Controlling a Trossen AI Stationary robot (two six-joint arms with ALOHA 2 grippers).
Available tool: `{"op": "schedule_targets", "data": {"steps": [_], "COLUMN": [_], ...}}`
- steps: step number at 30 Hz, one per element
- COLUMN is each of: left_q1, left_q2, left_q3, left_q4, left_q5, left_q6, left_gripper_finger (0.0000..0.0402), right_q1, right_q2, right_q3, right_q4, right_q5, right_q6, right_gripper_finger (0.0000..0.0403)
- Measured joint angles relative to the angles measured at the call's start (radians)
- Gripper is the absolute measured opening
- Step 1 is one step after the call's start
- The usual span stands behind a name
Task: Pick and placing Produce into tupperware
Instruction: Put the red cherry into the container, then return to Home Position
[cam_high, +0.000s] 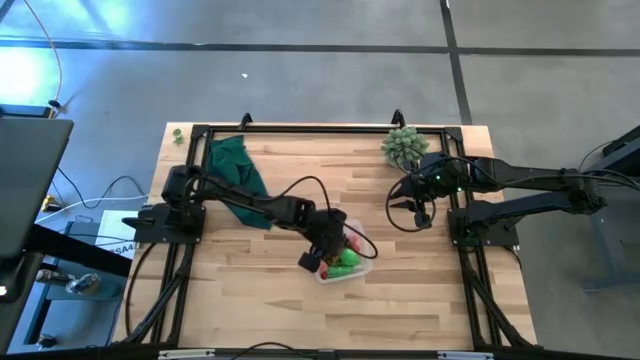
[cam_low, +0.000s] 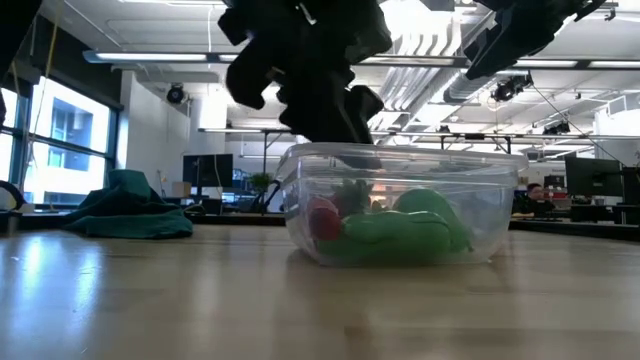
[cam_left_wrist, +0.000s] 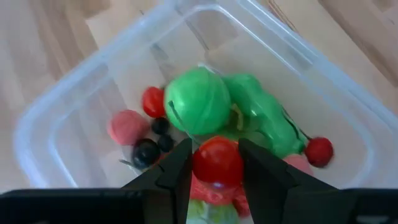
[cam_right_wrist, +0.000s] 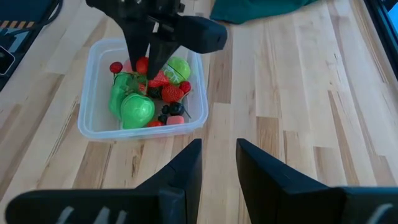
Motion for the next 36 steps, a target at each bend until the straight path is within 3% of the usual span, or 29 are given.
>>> {"op": "schedule_targets", "data": {"steps": [15,24,36], "left_q1": [0.000,0.000,0.000], "left_q2": [0.003,0.003,0.002], "left_q3": [-0.002,-0.002,0.037], "left_q4": [0.021,0.026,0.003], "left_q5": [0.008,0.012,0.102], "left_q6": [0.023,0.030,0.048], "left_gripper_finger": [0.0136,0.0172,0.0183], "right_q1": [0.000,0.000,0.000], "right_q2": [0.000,0.000,0.000], "right_q3": [0.000,0.000,0.000], "right_q4": [0.000,0.000,0.000], "right_q5": [0.000,0.000,0.000], "right_q6": [0.000,0.000,0.000], "right_gripper_finger": [0.0089,0.0089,0.0089]}}
